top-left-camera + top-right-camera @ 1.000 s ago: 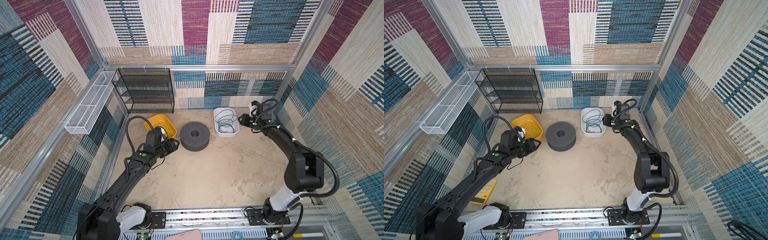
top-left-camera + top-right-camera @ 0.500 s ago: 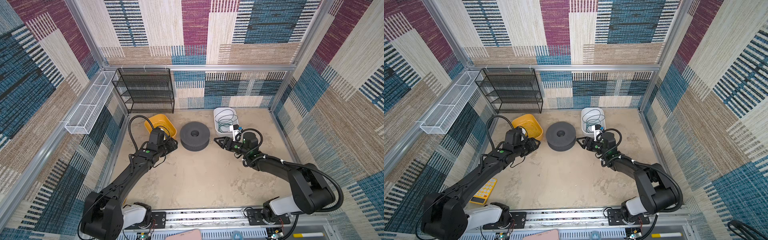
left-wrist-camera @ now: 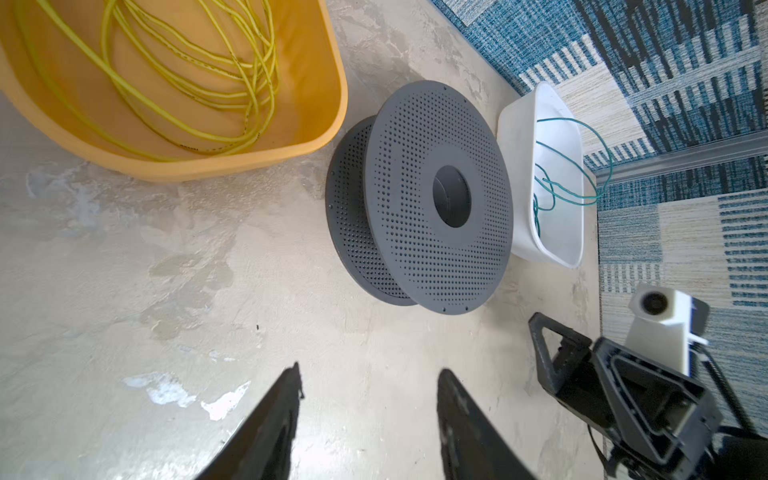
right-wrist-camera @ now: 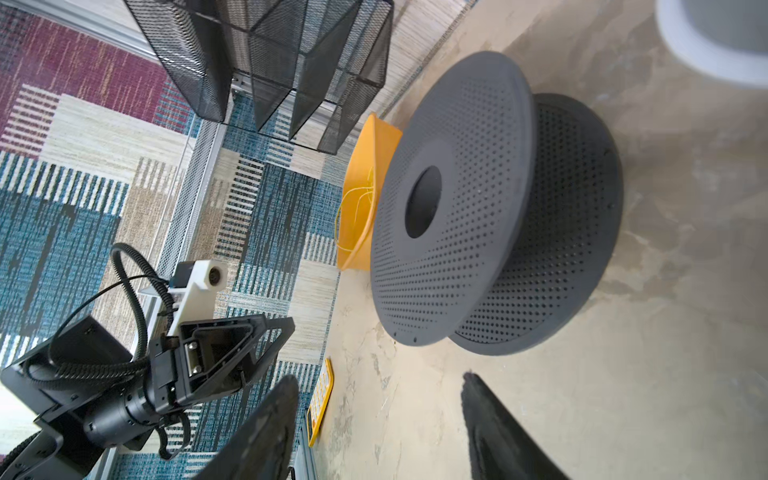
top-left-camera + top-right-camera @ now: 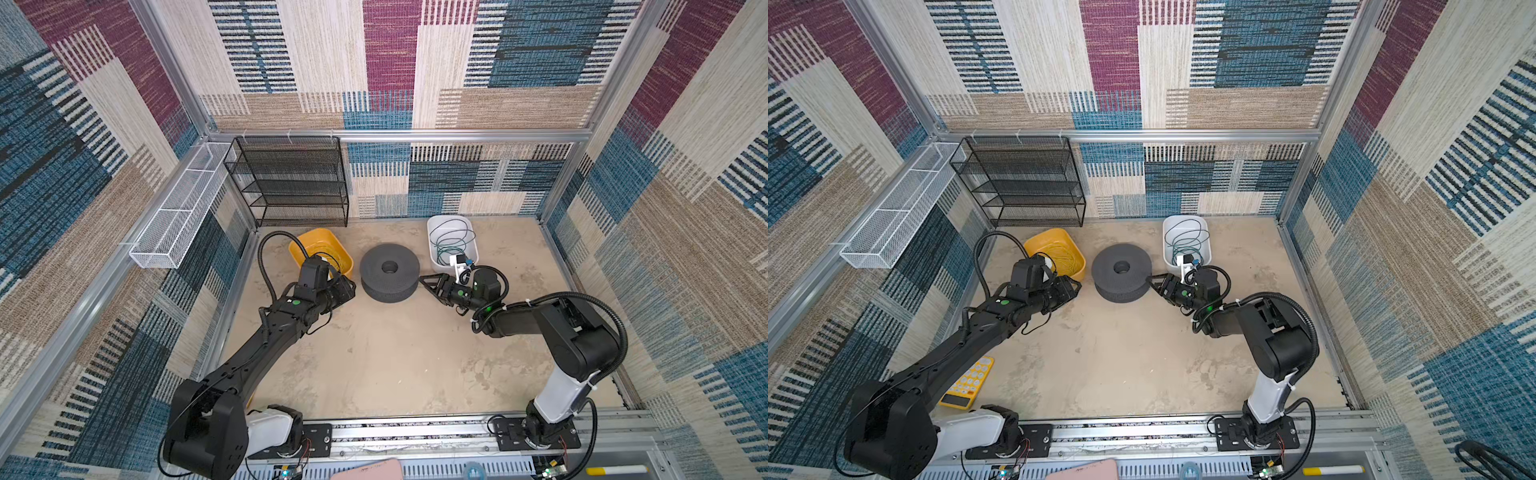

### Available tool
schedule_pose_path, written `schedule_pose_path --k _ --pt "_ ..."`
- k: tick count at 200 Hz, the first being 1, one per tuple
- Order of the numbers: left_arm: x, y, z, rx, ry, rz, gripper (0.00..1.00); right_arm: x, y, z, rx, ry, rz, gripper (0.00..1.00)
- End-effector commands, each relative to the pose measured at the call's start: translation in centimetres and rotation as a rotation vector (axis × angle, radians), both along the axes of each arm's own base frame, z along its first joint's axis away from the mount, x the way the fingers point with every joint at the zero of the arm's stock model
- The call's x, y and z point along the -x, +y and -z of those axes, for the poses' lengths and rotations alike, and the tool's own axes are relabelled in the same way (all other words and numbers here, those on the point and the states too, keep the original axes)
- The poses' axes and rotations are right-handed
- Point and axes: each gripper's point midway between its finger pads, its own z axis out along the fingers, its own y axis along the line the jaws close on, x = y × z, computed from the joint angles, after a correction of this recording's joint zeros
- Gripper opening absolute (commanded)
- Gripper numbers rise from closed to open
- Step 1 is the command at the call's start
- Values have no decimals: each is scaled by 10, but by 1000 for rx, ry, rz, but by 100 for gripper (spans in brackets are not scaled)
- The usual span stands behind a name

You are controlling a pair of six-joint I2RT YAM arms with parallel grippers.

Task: Wrap the cables
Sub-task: 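Release the tub and move the right gripper to the gray spool flange, then close the right gripper on the gray spool's upper flange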

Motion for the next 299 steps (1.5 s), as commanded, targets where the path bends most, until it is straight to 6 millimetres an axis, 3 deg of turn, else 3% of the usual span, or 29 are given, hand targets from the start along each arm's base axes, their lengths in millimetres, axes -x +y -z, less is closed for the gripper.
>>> schedule_pose_path --k 1,52,133,182,215,231,299 --pt "3 3 -1 -20 6 3 55 -8 3 -6 -35 -31 10 63" --pt "7 -2 6 8 24 19 55 -25 17 18 -50 5 -31 54" --pt "11 -1 8 0 28 27 55 -46 30 25 -109 25 -23 42" --pt "14 2 9 -11 29 24 56 -54 40 13 -153 -1 -26 29" --pt "17 3 6 -15 25 24 55 -57 45 13 -167 6 -21 26" --pt "19 6 5 -26 21 20 56 -59 45 14 -171 13 -21 19" --pt "25 11 -3 -41 -3 13 56 -46 45 -4 -183 -16 -48 0"
